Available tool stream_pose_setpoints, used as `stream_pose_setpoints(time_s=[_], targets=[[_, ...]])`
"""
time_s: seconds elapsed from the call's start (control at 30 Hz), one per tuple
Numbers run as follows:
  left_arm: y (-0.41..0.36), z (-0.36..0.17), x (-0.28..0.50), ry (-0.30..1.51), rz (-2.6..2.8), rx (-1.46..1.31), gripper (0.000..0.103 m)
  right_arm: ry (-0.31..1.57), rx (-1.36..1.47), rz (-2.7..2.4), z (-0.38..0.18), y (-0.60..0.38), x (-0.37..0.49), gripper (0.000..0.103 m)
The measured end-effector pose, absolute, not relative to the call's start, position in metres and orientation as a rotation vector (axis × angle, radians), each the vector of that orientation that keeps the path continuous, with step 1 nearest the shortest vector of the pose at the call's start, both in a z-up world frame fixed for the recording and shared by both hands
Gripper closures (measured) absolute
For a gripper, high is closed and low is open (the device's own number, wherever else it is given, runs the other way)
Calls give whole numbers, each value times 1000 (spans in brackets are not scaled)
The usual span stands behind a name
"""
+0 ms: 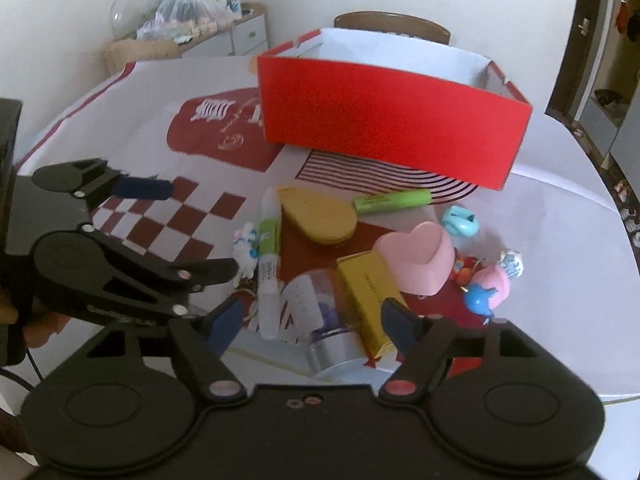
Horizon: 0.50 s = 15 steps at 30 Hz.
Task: Organize rigid objects
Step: 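Withdraw both tools from the box back toward the remaining items, then grasp the white bunny figurine with the left tool while the right tool grasps the white can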
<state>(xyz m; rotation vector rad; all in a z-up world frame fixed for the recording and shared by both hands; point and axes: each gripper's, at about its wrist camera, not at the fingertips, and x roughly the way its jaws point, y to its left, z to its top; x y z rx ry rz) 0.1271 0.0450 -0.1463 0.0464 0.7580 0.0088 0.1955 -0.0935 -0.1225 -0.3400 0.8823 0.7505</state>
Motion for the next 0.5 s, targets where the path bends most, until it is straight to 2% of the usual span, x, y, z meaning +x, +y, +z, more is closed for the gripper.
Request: stream_pose_setpoints(time_s=[0.3,0.4,0.5], targets=[[53,-166,143,805,-9,28,3,915,-391,750,-135,-87,200,53],[54,-167,146,806,-27,29,3,921,-403,742,-139,-86,203,56],[51,-169,148,814,-68,41,12,921,-409,740,-141,-86,205,56]])
